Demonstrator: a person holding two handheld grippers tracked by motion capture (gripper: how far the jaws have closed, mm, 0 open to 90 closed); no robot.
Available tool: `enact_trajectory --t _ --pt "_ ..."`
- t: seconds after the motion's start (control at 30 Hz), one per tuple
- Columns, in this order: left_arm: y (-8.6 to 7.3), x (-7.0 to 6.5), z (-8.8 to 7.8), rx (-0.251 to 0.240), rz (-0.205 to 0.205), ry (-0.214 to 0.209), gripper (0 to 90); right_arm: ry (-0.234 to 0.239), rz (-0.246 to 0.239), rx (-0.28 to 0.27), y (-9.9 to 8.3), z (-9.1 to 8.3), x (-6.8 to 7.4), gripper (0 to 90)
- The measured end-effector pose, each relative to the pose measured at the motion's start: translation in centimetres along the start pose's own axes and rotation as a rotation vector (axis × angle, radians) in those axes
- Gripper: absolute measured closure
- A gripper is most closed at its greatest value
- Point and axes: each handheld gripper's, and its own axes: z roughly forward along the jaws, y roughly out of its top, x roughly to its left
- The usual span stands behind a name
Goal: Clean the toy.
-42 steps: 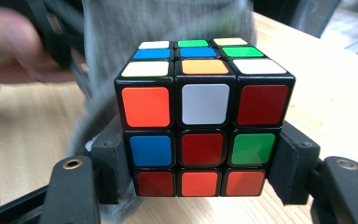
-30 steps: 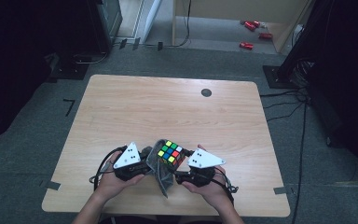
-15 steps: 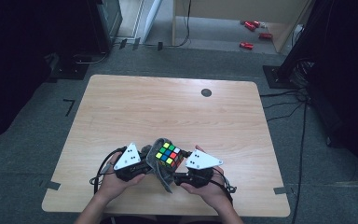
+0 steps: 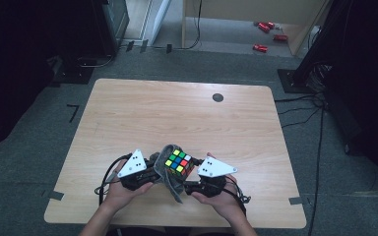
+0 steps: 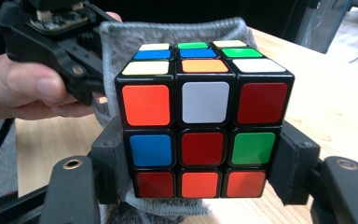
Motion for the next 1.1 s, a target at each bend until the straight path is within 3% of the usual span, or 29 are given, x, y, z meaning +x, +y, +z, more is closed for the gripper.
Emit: enact_trajectory --t 0.07,0.13,0.23,0.33,0.43,0.47,0.5,0.6,0.67,0.7,0.77,0.83,0.87,0.9,1.0,1.03,1.07,1.1 --pt "0.3 0.6 -0.7 -0.062 -0.062 -0.027 79.2 -0.006 0.001 0.007 -0.1 0.1 -0.2 34.4" --pt "0.3 0.8 -1.1 -0.084 -0.07 -0.033 79.0 -0.028 -0.004 0.025 -0.3 0.3 -0.3 34.5" --pt "0.2 0.7 -0.7 -0.067 -0.062 -0.03 79.0 -0.024 0.007 0.02 -0.3 0.3 -0.2 34.5" --pt "-0.3 0.4 0.3 -0.002 -0.06 -0.042 79.0 -0.041 0.0 -0.004 0.2 -0.1 0.1 34.4" --pt "-0.3 0.1 0.7 0.015 -0.058 -0.046 78.8 -0.07 0.02 -0.033 0.6 -0.5 -0.1 34.4" --pt "-0.2 -0.1 1.0 0.017 -0.071 -0.091 78.5 -0.105 0.058 -0.067 0.8 -0.9 -0.3 34.5" --pt "-0.2 -0.4 1.2 0.019 -0.074 -0.109 78.3 -0.117 0.077 -0.08 0.9 -1.0 -0.3 34.4" --pt "-0.2 -0.7 1.7 0.018 -0.09 -0.144 78.1 -0.127 0.115 -0.098 0.9 -0.8 0.0 34.4" --pt "-0.2 -1.4 2.4 0.015 -0.11 -0.2 78.1 -0.128 0.144 -0.1 0.7 -0.5 0.1 34.4" --pt "-0.2 -1.8 2.7 0.018 -0.101 -0.211 78.0 -0.125 0.159 -0.1 0.6 -0.3 0.1 34.4" --pt "-0.1 -2.4 3.0 0.022 -0.081 -0.187 77.8 -0.134 0.173 -0.09 0.4 0.1 0.2 34.4" --pt "-0.2 -2.0 3.0 0.013 -0.126 -0.185 77.9 -0.154 0.168 -0.087 0.3 0.1 0.4 34.4" --pt "-0.2 -2.0 3.0 0.013 -0.126 -0.185 78.0 -0.154 0.168 -0.087 0.3 0.1 0.4 34.4" --pt "-0.5 -1.1 2.7 -0.017 -0.203 -0.166 78.1 -0.152 0.186 -0.095 0.3 0.0 0.2 34.5" --pt "-0.9 0.1 2.1 -0.041 -0.277 -0.112 78.1 -0.146 0.198 -0.109 0.4 -0.3 0.2 34.4" --pt "-0.9 0.1 2.1 -0.041 -0.277 -0.112 78.1 -0.146 0.198 -0.109 0.4 -0.3 0.2 34.4" --pt "-1.1 0.6 1.9 -0.047 -0.317 -0.125 78.1 -0.143 0.2 -0.11 0.5 -0.2 0.4 34.4" --pt "-1.1 0.5 2.0 -0.048 -0.323 -0.135 78.0 -0.142 0.205 -0.113 0.5 0.0 0.5 34.4"
